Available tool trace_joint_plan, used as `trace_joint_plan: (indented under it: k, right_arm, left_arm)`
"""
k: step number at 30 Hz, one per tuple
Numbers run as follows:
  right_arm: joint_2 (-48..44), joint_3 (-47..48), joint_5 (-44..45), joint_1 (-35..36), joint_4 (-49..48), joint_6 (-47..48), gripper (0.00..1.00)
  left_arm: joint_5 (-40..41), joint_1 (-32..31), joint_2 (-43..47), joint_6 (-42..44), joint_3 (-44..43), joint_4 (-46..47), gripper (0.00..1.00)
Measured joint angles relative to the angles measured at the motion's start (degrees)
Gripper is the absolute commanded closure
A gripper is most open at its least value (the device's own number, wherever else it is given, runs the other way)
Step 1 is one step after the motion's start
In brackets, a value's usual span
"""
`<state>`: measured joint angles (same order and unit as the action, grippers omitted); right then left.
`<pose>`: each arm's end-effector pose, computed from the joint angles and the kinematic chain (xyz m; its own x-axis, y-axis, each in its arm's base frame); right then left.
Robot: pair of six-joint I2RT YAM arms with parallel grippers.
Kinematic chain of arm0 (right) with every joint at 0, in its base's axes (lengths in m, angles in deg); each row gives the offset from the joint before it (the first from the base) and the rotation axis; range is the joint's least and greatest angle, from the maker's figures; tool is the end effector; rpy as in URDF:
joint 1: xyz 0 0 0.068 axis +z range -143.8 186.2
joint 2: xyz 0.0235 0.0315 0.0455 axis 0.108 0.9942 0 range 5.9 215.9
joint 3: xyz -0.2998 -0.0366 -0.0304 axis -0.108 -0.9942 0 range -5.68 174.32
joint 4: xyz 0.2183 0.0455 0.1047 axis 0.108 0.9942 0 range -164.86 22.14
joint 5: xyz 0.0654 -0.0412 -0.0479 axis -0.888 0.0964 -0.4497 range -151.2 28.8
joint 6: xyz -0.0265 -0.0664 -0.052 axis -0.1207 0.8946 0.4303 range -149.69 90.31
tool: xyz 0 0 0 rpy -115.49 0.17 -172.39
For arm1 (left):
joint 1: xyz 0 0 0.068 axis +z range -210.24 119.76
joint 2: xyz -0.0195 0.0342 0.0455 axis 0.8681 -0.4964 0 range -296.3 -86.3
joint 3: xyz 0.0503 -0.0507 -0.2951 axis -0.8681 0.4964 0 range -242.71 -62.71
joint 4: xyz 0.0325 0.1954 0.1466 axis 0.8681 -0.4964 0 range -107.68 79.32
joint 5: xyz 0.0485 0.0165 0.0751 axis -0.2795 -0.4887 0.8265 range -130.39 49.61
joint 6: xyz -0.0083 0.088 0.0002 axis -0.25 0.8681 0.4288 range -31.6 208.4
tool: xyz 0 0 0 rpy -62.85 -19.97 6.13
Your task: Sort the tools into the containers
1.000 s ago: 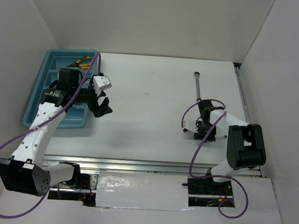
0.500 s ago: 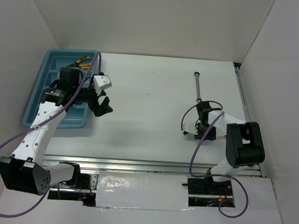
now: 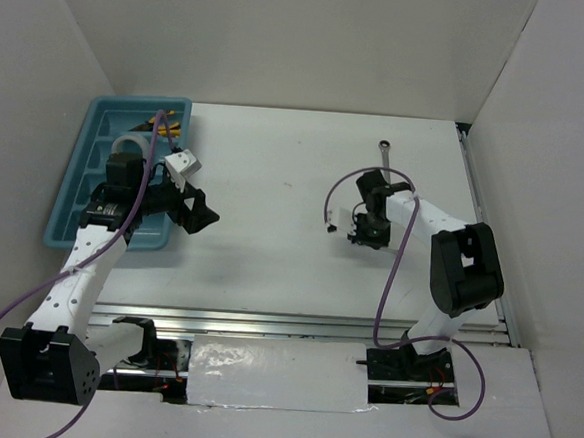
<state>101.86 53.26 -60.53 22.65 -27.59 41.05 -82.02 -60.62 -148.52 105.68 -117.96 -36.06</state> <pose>0.2733 0.0797 0.1659 -0.0484 -0.9986 -0.0219 -0.9939 0.0504 -0.0977 0.2284 -0.0538 0.3358 -0.3429 0.2243 -0.9122 0.6996 0.7090 -0.0886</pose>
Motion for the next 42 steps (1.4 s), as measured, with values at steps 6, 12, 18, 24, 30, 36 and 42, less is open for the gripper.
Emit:
trace_joint_plan:
  k: [6,12,18,24,30,36,42]
  right_arm:
    - [2.6,12.5,-10.2,6.3,2.7,-9.3,1.00]
    - [9.1,21.7,-17.8,11.1,7.1,-17.9,1.00]
    - [17.3,40.8,-29.6,12.4,12.8,-30.1,1.00]
    - [19.9,54.5,-41.0,12.5,11.3,-46.6,1.00]
    - [19.7,52.9,-45.4,14.5,6.1,-63.6,1.00]
    - [19.7,52.4,-46.4,16.3,1.3,-74.4,1.00]
    - [19.7,52.4,-45.8,16.9,-1.3,-79.5,1.00]
  left_arm:
    - [-2.2,0.1,2.5,-12.5,8.6,10.8,0.01]
    - [-1.7,-2.2,2.7,-29.8,19.3,26.1,0.08]
    - [2.3,-10.4,2.8,-44.4,28.2,41.0,0.10]
    - [6.5,-13.4,2.3,-55.1,30.6,51.9,0.13]
    - [11.9,-14.2,0.1,-56.9,26.4,53.0,0.16]
    - [13.8,-14.7,-2.0,-57.2,23.8,52.4,0.19]
    - [13.9,-16.3,-3.3,-57.2,23.0,52.2,0.27]
